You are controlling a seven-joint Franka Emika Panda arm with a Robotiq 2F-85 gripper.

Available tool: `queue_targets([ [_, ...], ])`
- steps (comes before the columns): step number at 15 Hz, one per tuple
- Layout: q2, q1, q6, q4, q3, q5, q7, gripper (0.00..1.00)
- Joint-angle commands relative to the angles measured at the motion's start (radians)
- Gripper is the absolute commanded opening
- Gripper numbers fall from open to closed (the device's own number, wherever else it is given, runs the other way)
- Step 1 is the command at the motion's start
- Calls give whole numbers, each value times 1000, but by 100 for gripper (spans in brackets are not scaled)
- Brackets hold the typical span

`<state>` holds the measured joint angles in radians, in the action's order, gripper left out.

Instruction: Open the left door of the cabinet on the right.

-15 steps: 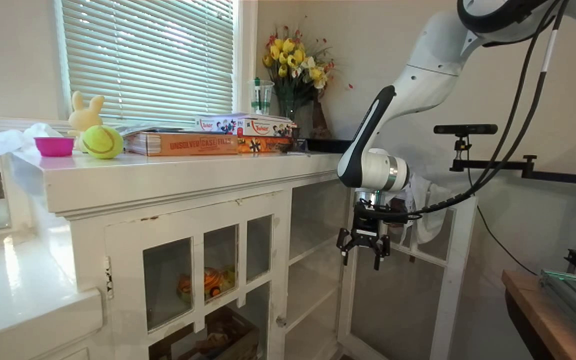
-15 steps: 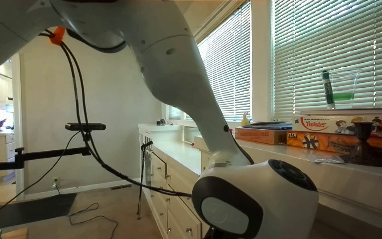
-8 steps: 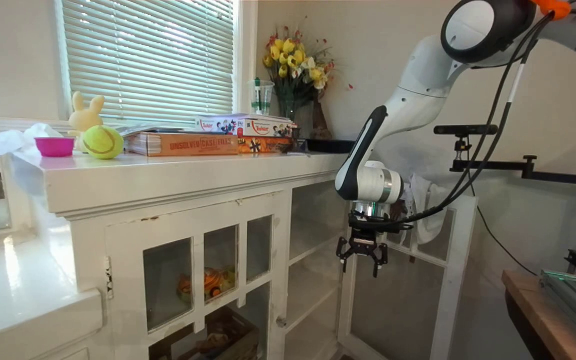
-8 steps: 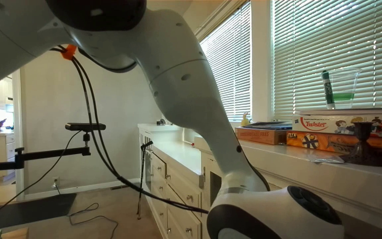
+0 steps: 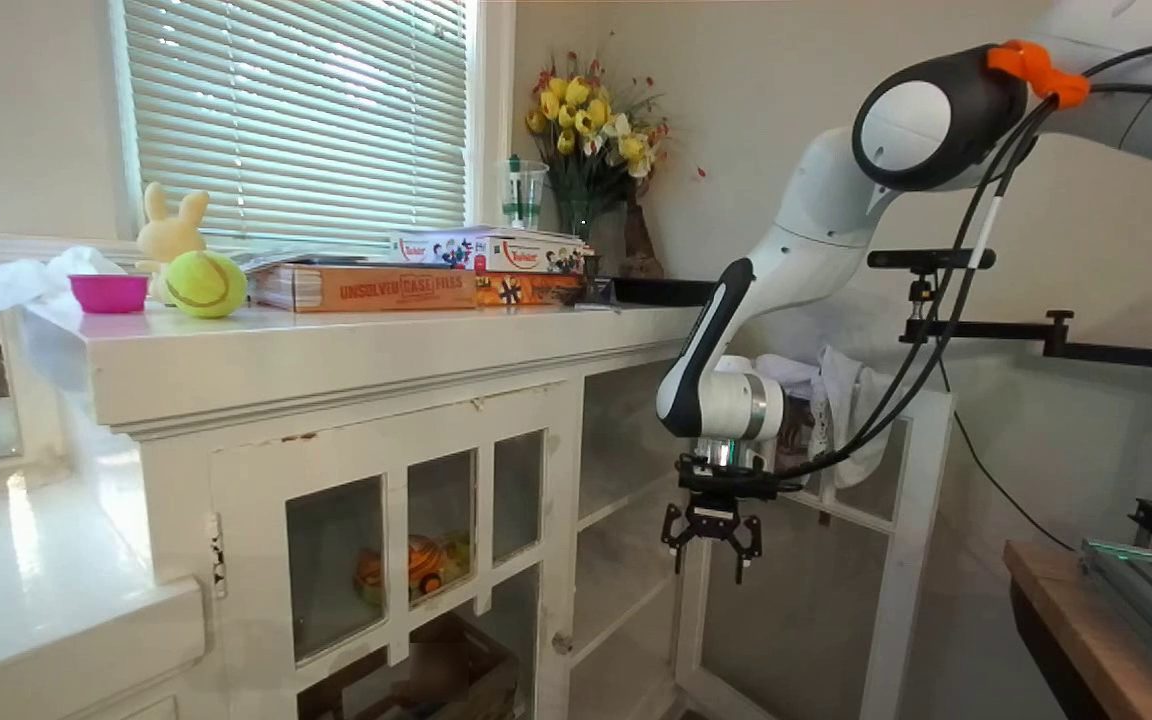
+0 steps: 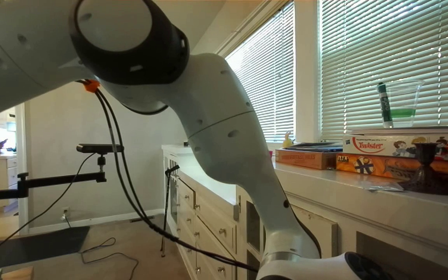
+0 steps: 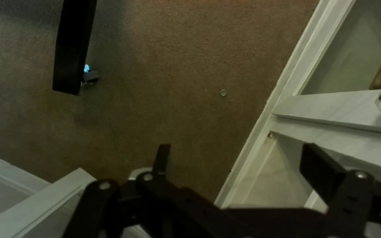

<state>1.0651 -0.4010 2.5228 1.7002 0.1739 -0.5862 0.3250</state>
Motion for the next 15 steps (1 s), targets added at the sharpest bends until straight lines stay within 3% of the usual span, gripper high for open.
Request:
queue_targets([
  [1,-8,-8,46,-20,-18,19,-48,100],
  [6,-52,-21,173,23,-56,13,-141,100],
  [13,-40,-22,149,-4,-58,19,-113,100],
  [15,-43,-32,234,12,-78,12,-170,100],
])
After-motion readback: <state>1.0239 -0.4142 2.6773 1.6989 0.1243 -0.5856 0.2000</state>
